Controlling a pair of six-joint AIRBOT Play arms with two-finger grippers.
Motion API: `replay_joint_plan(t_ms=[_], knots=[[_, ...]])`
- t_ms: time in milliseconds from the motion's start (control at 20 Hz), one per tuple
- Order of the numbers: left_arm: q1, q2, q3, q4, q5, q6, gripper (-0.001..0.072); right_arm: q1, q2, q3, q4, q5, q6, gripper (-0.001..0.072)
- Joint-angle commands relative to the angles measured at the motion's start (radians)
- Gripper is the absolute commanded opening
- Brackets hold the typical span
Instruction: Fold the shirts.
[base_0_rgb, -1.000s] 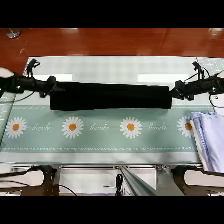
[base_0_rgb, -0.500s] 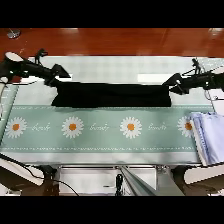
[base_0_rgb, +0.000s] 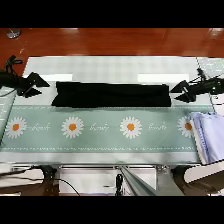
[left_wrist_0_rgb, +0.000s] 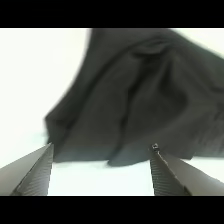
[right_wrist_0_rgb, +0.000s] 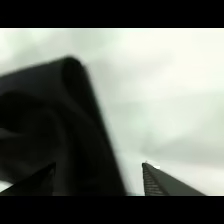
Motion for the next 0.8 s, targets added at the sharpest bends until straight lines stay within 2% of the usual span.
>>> replay_joint_plan(t_ms=[0,50,100,150,200,250,300,400,450,550,650,750], knots=[[-0.093,0.21,-0.256,-0.153,0.268,0.103,0.0703,0.081,-0.047,-0.006,0.035,0.004,-0.024,0.0619],[-0.134,0.219,-0.269,-0.154,0.256,0.103,0.0704,0.103,-0.049,-0.005,0.036,-0.002,-0.023,0.0609],[-0.17,0.215,-0.267,-0.156,0.233,0.103,0.0703,0.117,-0.049,-0.001,0.038,-0.001,-0.023,0.0465],[-0.209,0.21,-0.266,-0.166,0.228,0.103,0.0697,0.121,-0.048,0.014,0.039,0.026,-0.026,0.0141],[-0.244,0.209,-0.266,-0.181,0.229,0.103,0.051,0.118,-0.035,0.036,0.037,0.059,-0.042,0.0031],[-0.279,0.209,-0.266,-0.196,0.23,0.104,0.0054,0.108,-0.006,0.053,0.032,0.084,-0.057,0.0031],[-0.312,0.209,-0.266,-0.226,0.246,0.121,0.0026,0.092,0.042,0.061,0.028,0.098,-0.07,0.0031],[-0.414,0.208,-0.26,-0.301,0.337,0.215,0.0025,0.065,0.166,0.059,-0.046,0.15,-0.089,0.003],[-0.486,0.199,-0.244,-0.262,0.402,0.219,0.0023,0.063,0.236,0.044,-0.102,0.174,-0.088,0.0031],[-0.653,0.123,-0.162,-0.094,0.475,0.057,0.0022,0.068,0.406,-0.038,-0.161,0.18,-0.087,0.003],[-0.804,-0.02,-0.015,0.044,0.445,-0.093,0.0022,0.073,0.58,-0.148,-0.144,0.177,-0.087,0.003],[-0.921,-0.187,0.17,0.056,0.365,-0.153,0.0023,0.078,0.741,-0.249,-0.131,0.176,-0.073,0.003]])
